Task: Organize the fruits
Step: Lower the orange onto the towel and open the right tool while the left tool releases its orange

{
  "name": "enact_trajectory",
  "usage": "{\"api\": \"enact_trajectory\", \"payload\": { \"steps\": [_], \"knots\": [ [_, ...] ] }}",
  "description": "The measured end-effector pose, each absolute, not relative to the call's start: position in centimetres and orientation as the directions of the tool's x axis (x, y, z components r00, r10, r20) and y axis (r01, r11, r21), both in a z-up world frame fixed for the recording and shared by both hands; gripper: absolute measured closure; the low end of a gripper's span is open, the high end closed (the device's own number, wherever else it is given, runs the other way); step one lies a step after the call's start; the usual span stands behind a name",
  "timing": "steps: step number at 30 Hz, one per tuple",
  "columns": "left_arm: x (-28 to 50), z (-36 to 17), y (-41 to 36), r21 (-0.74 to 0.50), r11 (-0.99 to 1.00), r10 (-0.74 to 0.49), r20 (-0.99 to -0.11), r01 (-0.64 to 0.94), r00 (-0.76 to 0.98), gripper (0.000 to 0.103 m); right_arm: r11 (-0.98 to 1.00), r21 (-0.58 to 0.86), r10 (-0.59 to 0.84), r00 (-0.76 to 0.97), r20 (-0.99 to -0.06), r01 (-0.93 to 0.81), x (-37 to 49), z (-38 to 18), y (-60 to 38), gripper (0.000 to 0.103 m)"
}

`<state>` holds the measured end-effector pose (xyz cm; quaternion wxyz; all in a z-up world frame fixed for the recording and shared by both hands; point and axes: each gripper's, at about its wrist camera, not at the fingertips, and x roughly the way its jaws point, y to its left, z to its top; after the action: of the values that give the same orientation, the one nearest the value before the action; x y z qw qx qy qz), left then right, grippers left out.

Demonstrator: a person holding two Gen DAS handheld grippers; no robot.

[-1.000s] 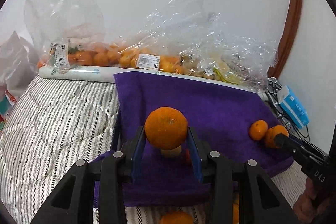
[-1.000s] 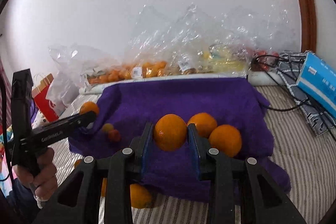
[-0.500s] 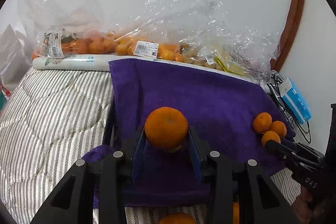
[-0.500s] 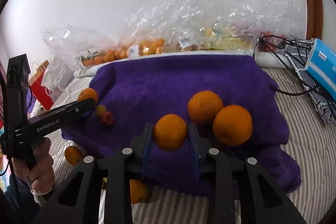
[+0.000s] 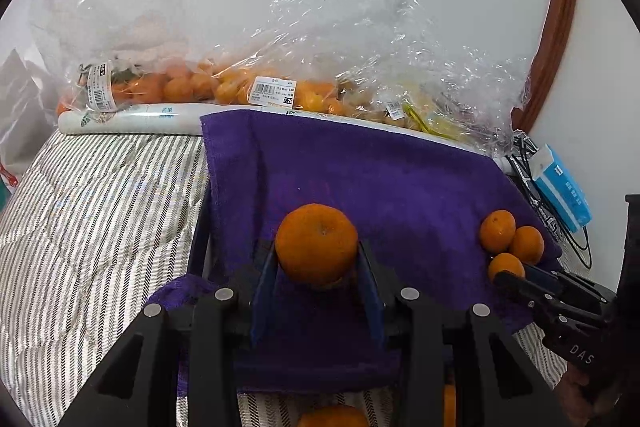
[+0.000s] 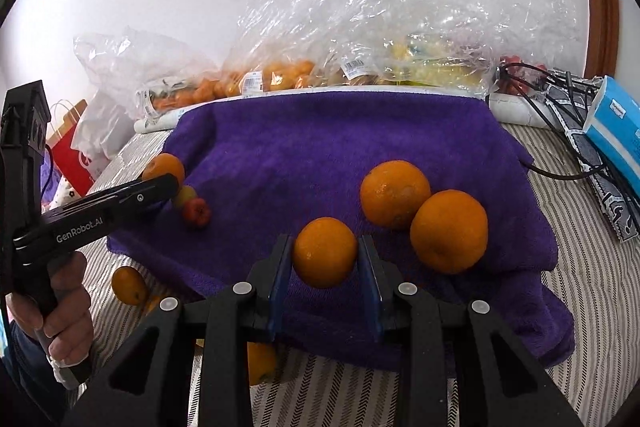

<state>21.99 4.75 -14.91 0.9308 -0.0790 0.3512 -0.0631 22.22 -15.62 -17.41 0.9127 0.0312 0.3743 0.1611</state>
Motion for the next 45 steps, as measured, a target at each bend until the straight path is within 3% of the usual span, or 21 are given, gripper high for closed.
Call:
{"api": "enact_trajectory", "payload": {
  "steps": [16, 28, 35, 40, 45],
  "knots": [
    [22.1, -15.0, 4.5, -0.195, 0.977, -0.195, -0.644, 0.088, 0.74, 0.064, 0.948, 0.155, 0.306, 0.67, -0.677, -0.277, 22.2, -17.6, -15.3, 0.07],
    [22.1, -15.2, 4.2, -0.19, 0.976, -0.206, -0.644, 0.107, 0.736, 0.064, 0.951, 0.142, 0.296, 0.675, -0.676, -0.275, 22.4, -17.5, -15.3, 0.062],
    [22.3, -15.3, 4.2, -0.195, 0.975, -0.207, -0.659, 0.102, 0.723, 0.064, 0.948, 0.158, 0.314, 0.714, -0.626, -0.278, 21.8, -16.6, -15.8, 0.055],
    [22.0, -14.9, 4.6, -0.218, 0.972, -0.213, -0.64, 0.092, 0.738, 0.052, 0.951, 0.165, 0.306, 0.729, -0.613, -0.261, 21.8, -16.4, -16.1, 0.055],
    [21.9, -14.6, 4.9, -0.235, 0.968, -0.222, -0.624, 0.091, 0.749, 0.048, 0.951, 0.181, 0.308, 0.735, -0.605, -0.25, 21.7, -16.4, -16.6, 0.055]
  ]
}}
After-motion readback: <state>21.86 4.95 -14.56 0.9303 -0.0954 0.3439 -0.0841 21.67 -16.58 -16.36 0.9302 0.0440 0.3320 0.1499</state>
